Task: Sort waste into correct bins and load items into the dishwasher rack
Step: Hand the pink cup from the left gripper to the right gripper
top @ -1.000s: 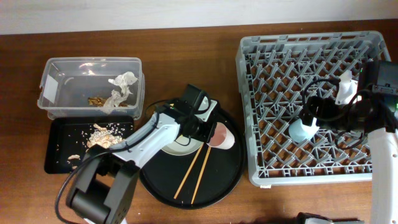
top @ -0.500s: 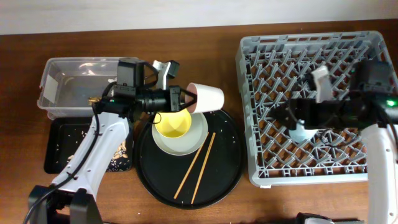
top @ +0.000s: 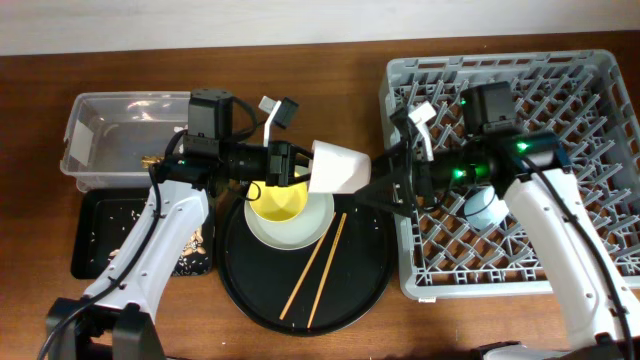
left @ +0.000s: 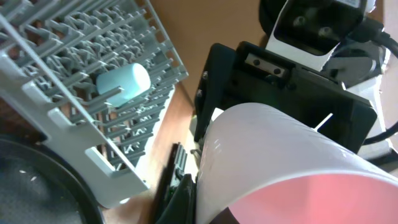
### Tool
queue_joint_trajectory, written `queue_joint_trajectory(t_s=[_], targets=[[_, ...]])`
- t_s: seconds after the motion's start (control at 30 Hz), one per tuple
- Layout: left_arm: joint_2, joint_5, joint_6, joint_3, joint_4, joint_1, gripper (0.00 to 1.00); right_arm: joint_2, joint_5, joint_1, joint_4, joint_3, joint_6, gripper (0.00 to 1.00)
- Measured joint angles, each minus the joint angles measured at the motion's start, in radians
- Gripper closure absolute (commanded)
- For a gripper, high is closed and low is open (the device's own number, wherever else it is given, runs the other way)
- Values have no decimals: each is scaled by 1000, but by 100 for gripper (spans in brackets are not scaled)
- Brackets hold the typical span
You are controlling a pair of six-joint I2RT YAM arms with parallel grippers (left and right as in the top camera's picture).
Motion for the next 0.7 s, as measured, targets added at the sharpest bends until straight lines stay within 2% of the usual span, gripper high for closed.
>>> queue_joint_trajectory(t_s=[0.1,0.13,0.7], targets=[[0,37,0,0,2,0,100,2,-26,21,51,0,-2,19],[0,48,0,0,3,0,100,2,-29,23,58,0,-1,20],[0,76,-3,0,8,-31,100,2,-48,34,93,-1,-6,22]])
